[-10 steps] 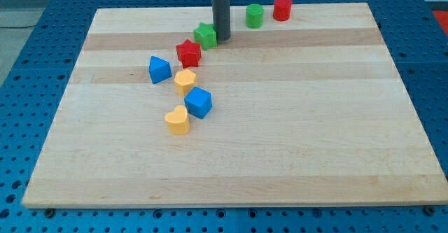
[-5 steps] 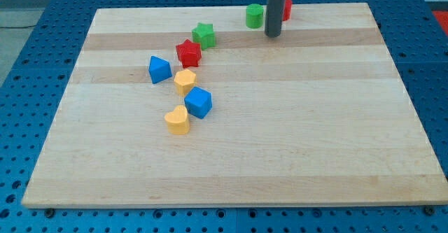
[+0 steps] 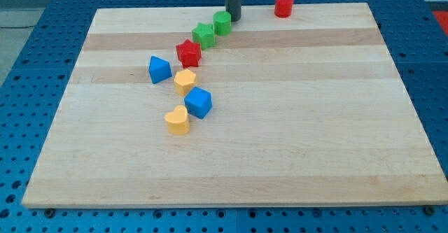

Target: Move the green circle to the top of the red star

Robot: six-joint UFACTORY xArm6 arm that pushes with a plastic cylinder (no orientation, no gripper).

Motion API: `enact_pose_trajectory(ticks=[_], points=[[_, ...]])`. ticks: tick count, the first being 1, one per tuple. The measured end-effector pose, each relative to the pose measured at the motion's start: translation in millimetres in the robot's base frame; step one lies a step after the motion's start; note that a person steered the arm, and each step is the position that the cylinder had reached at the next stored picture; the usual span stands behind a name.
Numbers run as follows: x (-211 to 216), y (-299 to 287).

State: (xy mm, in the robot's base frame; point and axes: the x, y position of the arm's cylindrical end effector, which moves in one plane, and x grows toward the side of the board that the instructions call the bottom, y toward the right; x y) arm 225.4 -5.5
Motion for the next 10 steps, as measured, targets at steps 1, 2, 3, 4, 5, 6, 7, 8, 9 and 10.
enact_pose_trajectory(ticks=[1, 2, 3, 4, 5, 6, 7, 8, 9, 10], points=[[1.7, 31.8], [28.0, 57.3], [42.6, 33.0], [39.2, 17.1], [28.3, 14.5], [22.7, 2.0], [18.4, -2.4], [2.7, -16.9], [2.2, -26.6], [2.2, -44.7]])
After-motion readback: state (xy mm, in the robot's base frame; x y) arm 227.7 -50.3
